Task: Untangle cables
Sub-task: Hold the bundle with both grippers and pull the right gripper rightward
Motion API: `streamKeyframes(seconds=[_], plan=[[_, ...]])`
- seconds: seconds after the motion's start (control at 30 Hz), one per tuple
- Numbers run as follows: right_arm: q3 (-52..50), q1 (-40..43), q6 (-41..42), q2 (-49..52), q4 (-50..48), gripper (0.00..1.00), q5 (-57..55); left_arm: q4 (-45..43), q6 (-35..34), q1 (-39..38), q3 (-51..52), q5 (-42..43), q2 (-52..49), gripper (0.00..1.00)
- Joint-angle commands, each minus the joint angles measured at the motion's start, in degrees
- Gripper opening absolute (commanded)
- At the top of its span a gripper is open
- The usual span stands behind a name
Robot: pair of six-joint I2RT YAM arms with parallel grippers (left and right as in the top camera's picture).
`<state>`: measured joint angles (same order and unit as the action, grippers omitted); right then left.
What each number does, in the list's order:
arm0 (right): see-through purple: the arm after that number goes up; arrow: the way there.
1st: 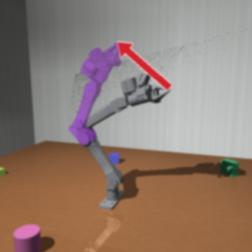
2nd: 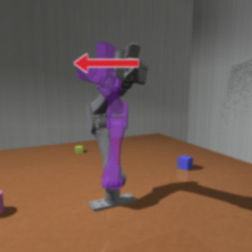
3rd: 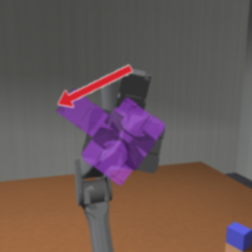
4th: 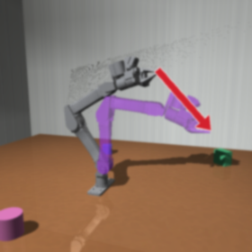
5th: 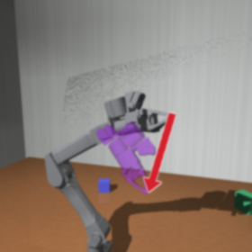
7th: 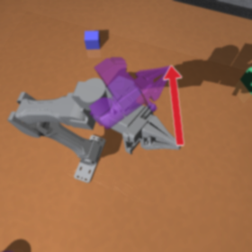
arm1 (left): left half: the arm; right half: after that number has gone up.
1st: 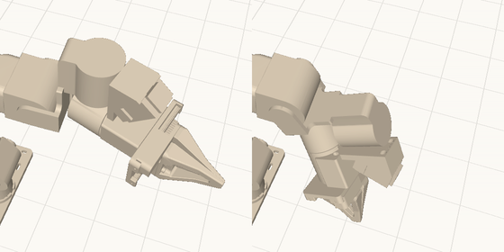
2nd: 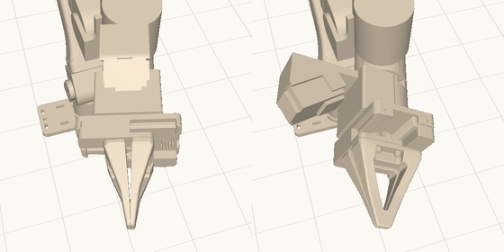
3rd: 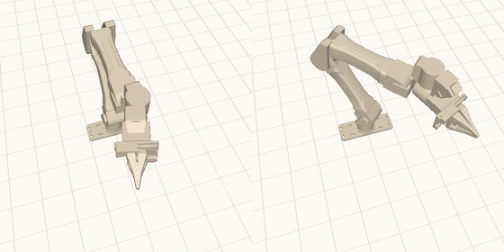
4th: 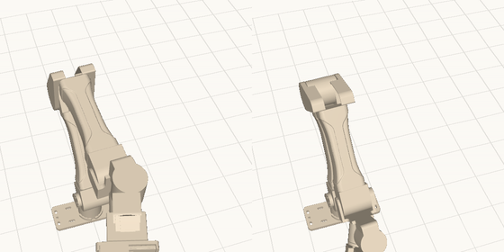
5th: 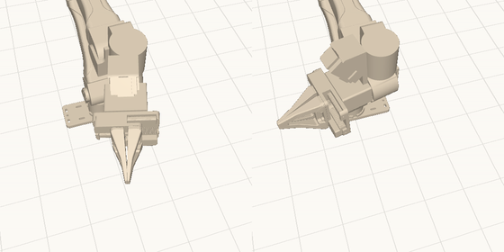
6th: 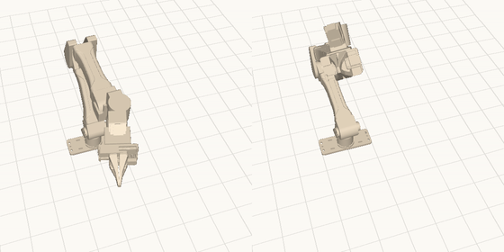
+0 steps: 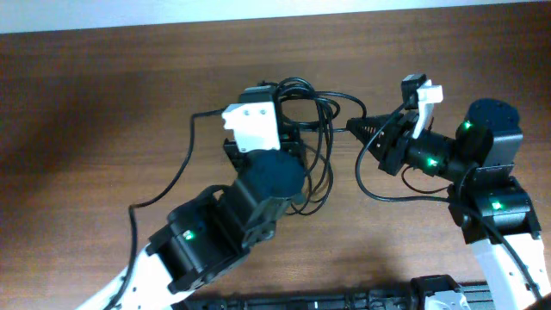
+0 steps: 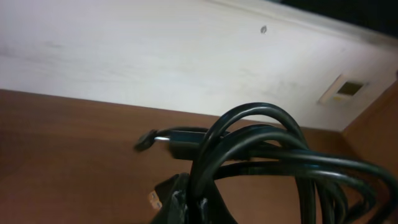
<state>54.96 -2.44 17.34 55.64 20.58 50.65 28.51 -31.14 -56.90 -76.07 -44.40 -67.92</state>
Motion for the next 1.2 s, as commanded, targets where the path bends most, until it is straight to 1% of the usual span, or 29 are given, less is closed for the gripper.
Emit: streamKeyframes(seconds=[0.0, 0.03, 0.07, 0.1, 0.13, 0.2, 0.27, 0.4, 0.47, 0.5, 0.57, 0.7, 0.77, 0.83, 0.97, 1.07, 1.1, 1.17], plan=[[0.35, 0.94, 0.68, -0.20, 0.35, 0.27, -3.58, 1.84, -1.66, 0.94, -1.22, -6.10, 5.35, 0.00], [0.35, 0.94, -0.37, -0.20, 0.26, 0.40, -2.86, 2.45, -1.16, 0.92, -1.22, -6.47, 5.57, 0.00], [0.35, 0.94, -1.20, -0.22, 0.22, 0.44, -2.27, 3.04, -0.94, 0.94, -1.22, -6.51, 5.66, 0.00], [0.35, 0.94, -3.08, -0.31, 0.04, 0.52, -0.55, 3.78, -0.92, 0.92, -1.22, -6.64, 5.66, 0.00], [0.35, 0.94, -4.98, -0.31, -0.13, 0.56, 1.38, 4.55, -0.90, 0.92, -1.22, -6.62, 5.64, 0.00], [0.35, 0.94, -8.22, -0.44, -1.07, 0.63, 6.21, 5.79, 0.07, 0.92, -1.22, -6.54, 5.51, 0.00], [0.35, 0.94, -11.21, -1.03, -2.58, 0.68, 11.76, 5.95, 2.97, 0.92, -1.22, -5.29, 5.09, 0.00], [0.35, 0.94, -11.61, -2.14, -7.39, 0.77, 16.33, 5.90, 7.76, 0.92, -1.22, 1.73, 4.04, 0.00], [0.35, 0.94, -11.56, -2.36, -9.42, 0.78, 16.85, 5.88, 8.41, 0.92, -1.22, 5.79, 3.19, 0.00], [0.35, 0.94, -11.56, -2.47, -9.57, 0.75, 16.85, 5.84, 8.52, 0.92, -1.22, 7.67, 2.60, 0.00], [0.35, 0.94, -11.06, -2.47, -9.46, 0.61, 16.87, 5.55, 8.50, 0.92, -1.22, 10.60, 1.33, 0.00], [0.35, 0.94, -11.08, -2.40, -9.46, 0.53, 17.07, 4.09, 8.50, 0.90, -1.22, 15.52, -0.22, 0.00], [0.35, 0.94, -11.08, -2.40, -9.44, 0.51, 17.07, 3.39, 8.50, 0.92, -1.22, 16.17, -0.57, 0.00], [0.35, 0.94, -11.08, -2.40, -9.27, 0.44, 17.07, 2.56, 8.48, 0.90, -1.22, 16.17, -0.66, 0.00], [0.35, 0.94, -11.13, -2.40, -8.81, 0.20, 17.05, 0.83, 6.80, 0.90, -1.22, 16.17, -0.66, 0.00], [0.35, 0.94, -11.13, -2.40, -8.81, 0.06, 17.00, 0.37, 5.03, 0.76, -1.22, 16.20, -0.66, 0.00], [0.35, 0.94, -11.10, -2.40, -8.79, 0.04, 17.03, 0.37, 5.03, 0.76, -1.22, 16.17, -0.66, 0.00], [0.35, 0.94, -11.13, -2.40, -8.79, 0.04, 17.00, 0.24, 5.03, 0.76, -1.22, 16.17, -0.66, 0.00]])
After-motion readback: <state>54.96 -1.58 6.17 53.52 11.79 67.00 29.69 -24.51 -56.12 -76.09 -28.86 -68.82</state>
